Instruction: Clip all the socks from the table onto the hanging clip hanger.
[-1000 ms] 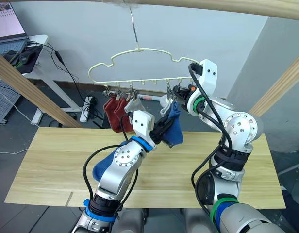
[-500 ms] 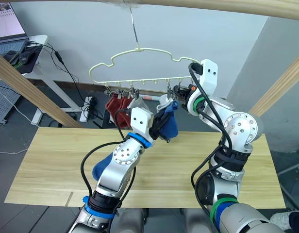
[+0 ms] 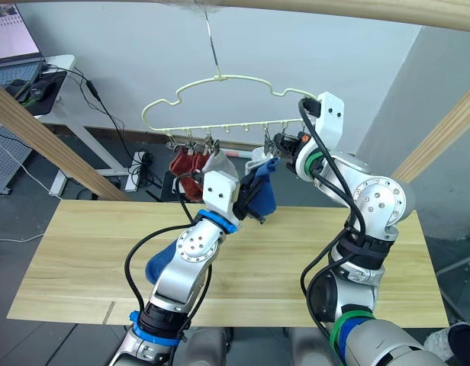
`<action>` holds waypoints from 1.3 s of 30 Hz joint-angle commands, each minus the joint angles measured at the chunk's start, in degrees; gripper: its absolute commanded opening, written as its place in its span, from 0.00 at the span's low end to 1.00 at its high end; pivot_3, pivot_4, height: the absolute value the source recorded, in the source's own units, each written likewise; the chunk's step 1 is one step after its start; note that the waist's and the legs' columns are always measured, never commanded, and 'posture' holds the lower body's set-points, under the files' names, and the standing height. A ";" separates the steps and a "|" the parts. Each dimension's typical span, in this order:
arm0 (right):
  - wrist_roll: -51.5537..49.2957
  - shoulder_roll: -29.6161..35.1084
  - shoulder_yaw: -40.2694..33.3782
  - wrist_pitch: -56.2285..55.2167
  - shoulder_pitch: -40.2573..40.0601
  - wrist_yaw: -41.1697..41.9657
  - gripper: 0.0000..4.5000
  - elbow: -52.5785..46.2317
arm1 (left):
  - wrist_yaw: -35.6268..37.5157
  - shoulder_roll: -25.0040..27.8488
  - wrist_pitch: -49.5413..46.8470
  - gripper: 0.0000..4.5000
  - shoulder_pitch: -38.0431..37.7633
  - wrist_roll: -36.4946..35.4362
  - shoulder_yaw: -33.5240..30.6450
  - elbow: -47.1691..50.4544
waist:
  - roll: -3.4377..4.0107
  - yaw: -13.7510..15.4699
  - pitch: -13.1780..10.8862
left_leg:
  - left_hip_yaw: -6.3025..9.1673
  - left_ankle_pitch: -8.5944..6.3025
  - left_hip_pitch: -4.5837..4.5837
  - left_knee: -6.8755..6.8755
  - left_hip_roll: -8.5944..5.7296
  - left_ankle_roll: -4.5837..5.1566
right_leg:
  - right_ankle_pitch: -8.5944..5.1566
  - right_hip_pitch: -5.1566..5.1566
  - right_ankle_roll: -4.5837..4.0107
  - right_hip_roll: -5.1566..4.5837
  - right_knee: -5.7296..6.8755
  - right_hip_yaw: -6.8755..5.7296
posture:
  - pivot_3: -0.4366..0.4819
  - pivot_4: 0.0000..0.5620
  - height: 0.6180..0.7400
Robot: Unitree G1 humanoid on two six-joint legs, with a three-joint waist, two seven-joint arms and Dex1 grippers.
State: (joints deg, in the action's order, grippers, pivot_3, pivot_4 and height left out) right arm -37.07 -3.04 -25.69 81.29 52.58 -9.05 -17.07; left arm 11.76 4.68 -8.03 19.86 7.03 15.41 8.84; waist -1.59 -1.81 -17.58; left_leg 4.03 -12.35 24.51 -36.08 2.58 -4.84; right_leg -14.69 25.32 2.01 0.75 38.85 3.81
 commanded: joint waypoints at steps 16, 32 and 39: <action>-1.15 -0.40 -1.53 -0.43 0.23 -0.12 0.61 -1.19 | -0.42 -1.38 1.18 0.00 0.62 0.17 -0.06 1.43 | 0.00 -0.10 0.00 | -0.01 0.00 0.03 0.01 0.00 0.00 | 0.00 0.04 0.00 0.00 0.00 0.00 | 0.48 0.53 1.00; -12.23 10.21 0.22 0.02 -7.66 10.78 1.00 -13.94 | 6.77 -4.29 -2.84 0.17 1.83 -8.34 -0.72 -1.42 | 0.01 -0.06 -0.01 | 0.02 0.00 0.17 0.02 -0.02 0.00 | 0.07 0.08 -0.11 0.00 -0.10 0.01 | 0.47 0.51 1.00; -2.25 17.34 13.46 -15.60 -22.99 13.68 1.00 -20.89 | 14.34 1.32 -11.46 0.63 -3.72 -16.77 -4.38 2.61 | 0.01 -1.27 -0.01 | 0.04 0.00 0.11 0.02 0.04 0.00 | -0.01 0.08 0.02 0.06 -0.05 0.00 | 0.47 0.50 1.00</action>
State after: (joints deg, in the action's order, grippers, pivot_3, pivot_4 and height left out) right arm -41.28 13.49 -13.61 70.06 29.84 3.76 -35.18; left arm 24.72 5.53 -18.28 16.70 -7.89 12.31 7.97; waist -1.58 -3.08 -17.59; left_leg 4.06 -12.34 24.62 -36.06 2.62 -4.85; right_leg -14.70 25.45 2.03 0.82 38.88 3.84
